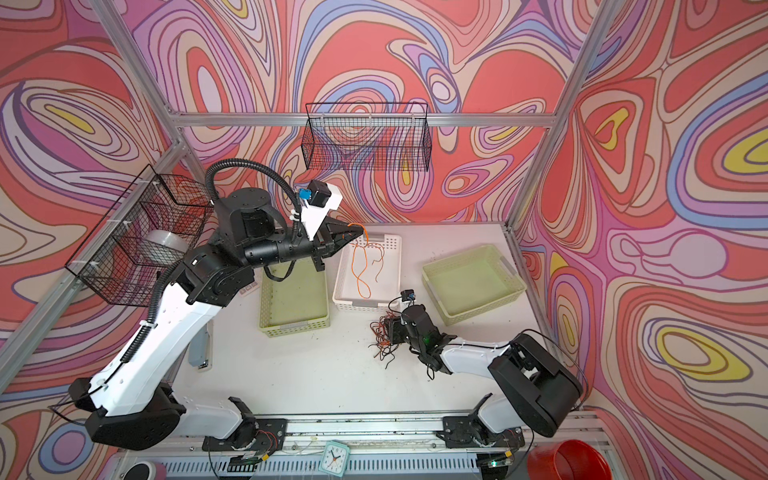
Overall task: Untangle the cables
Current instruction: 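Carry the orange wire over the white basket with the left gripper and release it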
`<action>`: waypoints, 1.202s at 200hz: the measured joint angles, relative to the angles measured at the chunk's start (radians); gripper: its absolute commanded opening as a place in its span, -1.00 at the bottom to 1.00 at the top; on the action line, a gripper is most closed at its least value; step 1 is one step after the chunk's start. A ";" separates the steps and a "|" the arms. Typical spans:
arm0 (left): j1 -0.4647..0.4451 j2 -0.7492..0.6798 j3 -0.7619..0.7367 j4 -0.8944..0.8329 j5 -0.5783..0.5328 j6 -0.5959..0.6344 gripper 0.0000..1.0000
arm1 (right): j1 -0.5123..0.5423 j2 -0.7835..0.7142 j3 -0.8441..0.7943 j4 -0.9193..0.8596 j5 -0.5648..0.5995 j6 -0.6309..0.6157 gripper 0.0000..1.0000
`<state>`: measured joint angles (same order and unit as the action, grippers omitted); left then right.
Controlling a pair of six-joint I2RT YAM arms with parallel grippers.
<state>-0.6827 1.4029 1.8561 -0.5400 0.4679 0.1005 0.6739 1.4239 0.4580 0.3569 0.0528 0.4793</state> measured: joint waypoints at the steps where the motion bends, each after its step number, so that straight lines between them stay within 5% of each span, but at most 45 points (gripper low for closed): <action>1: 0.001 0.000 0.001 0.000 0.000 0.000 -1.00 | 0.000 -0.002 0.000 -0.001 0.000 0.000 0.02; 63: 0.075 0.120 0.027 0.000 -0.008 -0.024 -1.00 | 0.000 -0.216 0.076 -0.203 0.026 -0.034 0.32; 186: 0.183 0.513 -0.080 0.160 -0.027 -0.111 -1.00 | 0.000 -0.293 0.236 -0.683 0.064 0.087 0.04; 198: 0.186 0.542 -0.085 0.168 -0.027 -0.117 -0.68 | 0.000 -0.292 0.236 -0.717 0.061 0.098 0.04; 218: 0.187 0.557 -0.116 0.180 -0.027 -0.130 0.15 | 0.000 -0.293 0.236 -0.771 0.061 0.119 0.05; 240: 0.187 0.551 -0.162 0.211 -0.027 -0.132 0.56 | 0.000 -0.301 0.236 -0.819 0.052 0.134 0.00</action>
<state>-0.4957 1.9537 1.6939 -0.3290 0.4404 -0.0315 0.6739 1.1233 0.6937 -0.4622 0.1051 0.6136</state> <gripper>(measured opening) 0.641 0.512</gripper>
